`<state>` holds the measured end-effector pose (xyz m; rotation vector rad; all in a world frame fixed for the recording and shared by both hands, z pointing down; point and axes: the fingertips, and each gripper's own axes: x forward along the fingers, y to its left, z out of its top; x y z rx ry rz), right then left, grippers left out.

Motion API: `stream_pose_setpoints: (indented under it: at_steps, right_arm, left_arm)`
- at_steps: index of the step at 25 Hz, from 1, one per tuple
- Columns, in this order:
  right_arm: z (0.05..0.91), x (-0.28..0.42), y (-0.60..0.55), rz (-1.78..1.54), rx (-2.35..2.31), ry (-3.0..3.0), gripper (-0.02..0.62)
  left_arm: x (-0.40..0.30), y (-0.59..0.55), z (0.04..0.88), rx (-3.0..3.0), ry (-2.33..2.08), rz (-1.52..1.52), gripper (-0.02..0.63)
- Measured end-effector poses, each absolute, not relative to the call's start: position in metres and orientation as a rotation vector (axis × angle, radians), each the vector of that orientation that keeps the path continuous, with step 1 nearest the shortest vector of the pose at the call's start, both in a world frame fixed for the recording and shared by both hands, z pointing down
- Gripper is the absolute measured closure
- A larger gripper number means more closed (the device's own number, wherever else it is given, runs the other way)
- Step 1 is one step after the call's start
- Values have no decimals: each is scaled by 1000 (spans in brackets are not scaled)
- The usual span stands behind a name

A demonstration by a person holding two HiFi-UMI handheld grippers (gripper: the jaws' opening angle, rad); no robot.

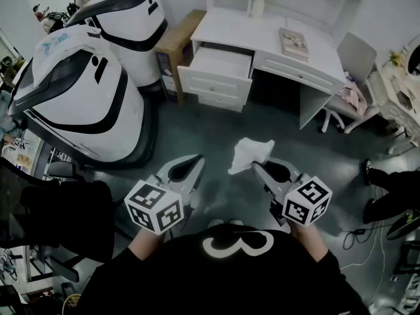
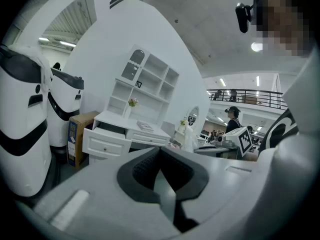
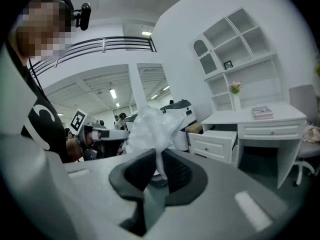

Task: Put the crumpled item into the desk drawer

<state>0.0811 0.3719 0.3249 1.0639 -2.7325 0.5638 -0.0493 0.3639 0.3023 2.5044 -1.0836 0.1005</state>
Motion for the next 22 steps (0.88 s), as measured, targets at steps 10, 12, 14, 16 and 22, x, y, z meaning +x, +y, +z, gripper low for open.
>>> stream_pose_setpoints:
  at_steps: [10,12,14,16,22]
  right_arm:
    - [325,74,389,554,1102,-2729,546]
    - [323,78,390,558,1131,-2723,546]
    - [321,81,389,559,1157,-2715,546]
    - [319,83,388,549,1167,-2708,546]
    - [316,90,373,536,1167,-2718,545]
  left_arm:
    - [-56,376,295,2543,-1064,104,597]
    - [-54,377,291,2556,-1056,102,597]
    - [-54,377,288,2563,-1051,99,597]
    - [-54,375,286,2568,-1049,93,597]
    - [-47,362,280,2585,-1062,99,597]
